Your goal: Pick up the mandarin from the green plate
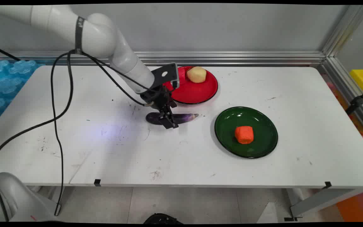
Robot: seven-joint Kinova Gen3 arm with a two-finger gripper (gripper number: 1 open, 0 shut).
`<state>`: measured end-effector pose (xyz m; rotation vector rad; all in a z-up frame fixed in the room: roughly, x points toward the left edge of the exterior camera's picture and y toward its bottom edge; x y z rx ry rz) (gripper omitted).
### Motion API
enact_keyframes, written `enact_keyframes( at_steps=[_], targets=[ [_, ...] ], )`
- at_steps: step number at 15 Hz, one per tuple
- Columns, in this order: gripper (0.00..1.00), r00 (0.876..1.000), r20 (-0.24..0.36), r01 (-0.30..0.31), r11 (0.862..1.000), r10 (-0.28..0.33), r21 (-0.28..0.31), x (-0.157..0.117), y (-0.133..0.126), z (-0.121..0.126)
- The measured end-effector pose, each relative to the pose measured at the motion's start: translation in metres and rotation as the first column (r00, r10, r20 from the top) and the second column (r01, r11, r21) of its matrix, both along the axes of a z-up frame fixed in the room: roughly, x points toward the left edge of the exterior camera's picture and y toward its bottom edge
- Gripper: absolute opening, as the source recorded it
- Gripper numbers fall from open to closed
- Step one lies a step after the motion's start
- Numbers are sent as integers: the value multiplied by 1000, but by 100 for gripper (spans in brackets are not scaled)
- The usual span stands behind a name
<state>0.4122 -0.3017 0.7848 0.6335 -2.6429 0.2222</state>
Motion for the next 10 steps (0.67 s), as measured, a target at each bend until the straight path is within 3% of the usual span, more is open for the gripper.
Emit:
enact_keyframes(
  at_steps=[3, 10],
  targets=[
    [100, 1000, -4, 6, 1000, -6, -7, 8, 7, 17],
    [100, 1000, -14, -7, 1000, 7, -21, 30, 28, 85]
  ],
)
